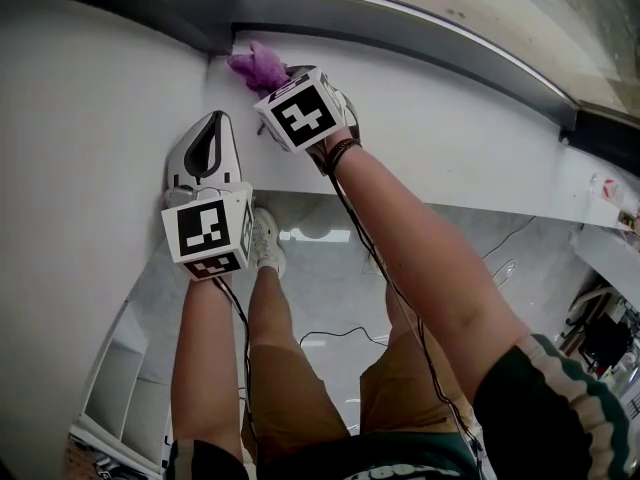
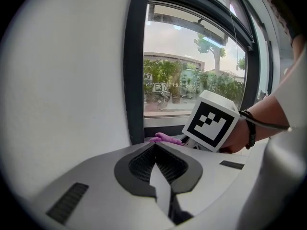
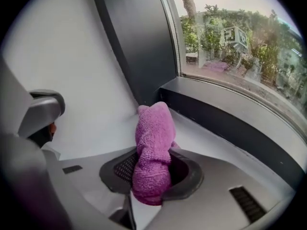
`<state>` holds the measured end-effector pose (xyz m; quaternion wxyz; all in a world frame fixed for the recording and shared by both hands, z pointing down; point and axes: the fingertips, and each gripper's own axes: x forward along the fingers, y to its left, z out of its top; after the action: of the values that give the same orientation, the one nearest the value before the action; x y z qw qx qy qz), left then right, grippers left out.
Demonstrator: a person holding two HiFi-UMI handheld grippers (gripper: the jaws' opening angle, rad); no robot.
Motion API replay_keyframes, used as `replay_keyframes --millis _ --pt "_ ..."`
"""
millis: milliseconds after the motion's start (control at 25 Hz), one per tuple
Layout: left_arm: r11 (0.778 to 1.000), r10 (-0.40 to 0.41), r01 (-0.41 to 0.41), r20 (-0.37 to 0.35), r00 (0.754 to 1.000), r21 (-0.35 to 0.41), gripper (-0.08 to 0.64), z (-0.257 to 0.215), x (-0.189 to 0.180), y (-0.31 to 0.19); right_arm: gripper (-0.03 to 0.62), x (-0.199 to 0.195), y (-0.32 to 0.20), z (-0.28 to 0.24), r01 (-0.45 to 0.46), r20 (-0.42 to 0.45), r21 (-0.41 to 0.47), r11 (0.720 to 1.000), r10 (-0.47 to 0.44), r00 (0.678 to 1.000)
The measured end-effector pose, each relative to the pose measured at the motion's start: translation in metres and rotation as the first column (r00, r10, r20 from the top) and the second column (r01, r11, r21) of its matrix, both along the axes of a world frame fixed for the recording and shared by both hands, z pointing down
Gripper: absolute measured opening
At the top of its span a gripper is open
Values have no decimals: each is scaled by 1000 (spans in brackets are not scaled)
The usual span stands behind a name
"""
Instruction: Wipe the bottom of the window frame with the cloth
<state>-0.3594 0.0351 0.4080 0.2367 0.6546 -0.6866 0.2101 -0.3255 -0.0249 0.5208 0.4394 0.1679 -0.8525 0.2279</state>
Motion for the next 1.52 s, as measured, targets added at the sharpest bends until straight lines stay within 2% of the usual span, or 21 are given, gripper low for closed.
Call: replay_keyframes --millis 560,1520 --pt "997 82 -82 2 997 -16 9 2 55 -24 120 74 -11 4 -59 -25 -30 998 58 998" --pt "967 255 -255 -18 967 -15 9 4 212 -84 118 233 -46 6 -154 -58 -30 988 152 987"
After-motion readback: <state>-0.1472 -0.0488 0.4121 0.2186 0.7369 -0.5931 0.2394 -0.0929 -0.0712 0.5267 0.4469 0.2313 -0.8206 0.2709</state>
